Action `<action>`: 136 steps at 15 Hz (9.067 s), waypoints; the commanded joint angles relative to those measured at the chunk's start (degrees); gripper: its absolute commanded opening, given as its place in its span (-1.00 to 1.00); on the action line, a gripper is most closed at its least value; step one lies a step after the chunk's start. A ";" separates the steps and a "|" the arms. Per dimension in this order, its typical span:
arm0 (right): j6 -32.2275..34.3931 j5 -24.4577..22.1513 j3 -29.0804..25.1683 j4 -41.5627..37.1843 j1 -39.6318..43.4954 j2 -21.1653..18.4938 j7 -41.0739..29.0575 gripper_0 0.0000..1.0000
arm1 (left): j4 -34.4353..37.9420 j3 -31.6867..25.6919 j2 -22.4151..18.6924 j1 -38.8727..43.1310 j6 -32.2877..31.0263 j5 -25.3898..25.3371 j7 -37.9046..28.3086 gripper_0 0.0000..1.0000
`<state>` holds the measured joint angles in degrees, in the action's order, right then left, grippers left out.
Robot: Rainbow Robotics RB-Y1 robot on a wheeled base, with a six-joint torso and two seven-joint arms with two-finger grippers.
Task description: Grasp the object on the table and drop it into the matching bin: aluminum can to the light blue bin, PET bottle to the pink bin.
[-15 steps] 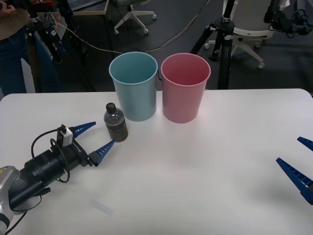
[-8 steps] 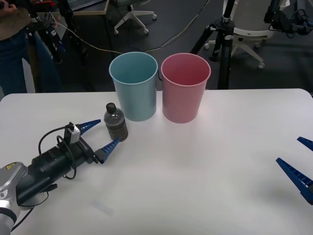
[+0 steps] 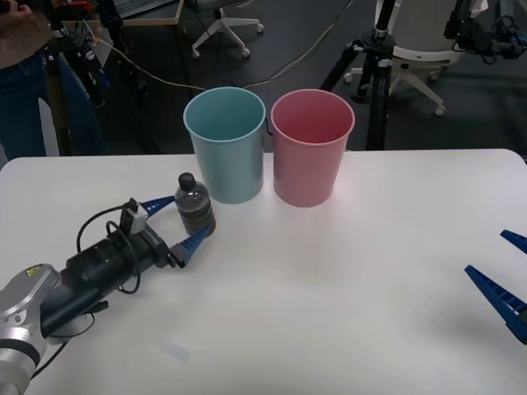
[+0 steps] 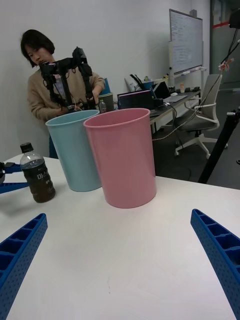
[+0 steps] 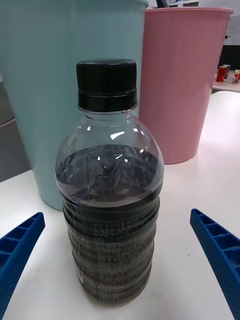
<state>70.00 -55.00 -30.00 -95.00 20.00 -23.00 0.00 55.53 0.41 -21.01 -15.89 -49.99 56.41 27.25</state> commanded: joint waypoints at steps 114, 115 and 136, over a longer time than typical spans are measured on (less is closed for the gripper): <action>0.00 0.00 0.00 0.00 0.00 0.00 0.00 1.00 | 17.33 57.69 -14.94 -51.17 43.48 -17.21 -44.30 -0.95; 0.00 0.00 0.00 0.00 0.00 0.00 0.00 1.00 | 17.16 57.69 -14.94 -51.26 43.48 -17.12 -44.30 -0.95; 0.00 0.00 0.00 0.00 0.00 0.00 0.00 1.00 | 14.52 57.69 -13.45 -52.66 43.75 -17.47 -42.63 1.00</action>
<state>70.00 -55.00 -30.00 -95.00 20.00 -23.00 0.00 70.03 58.10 -34.43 -68.49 -6.22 39.06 -15.77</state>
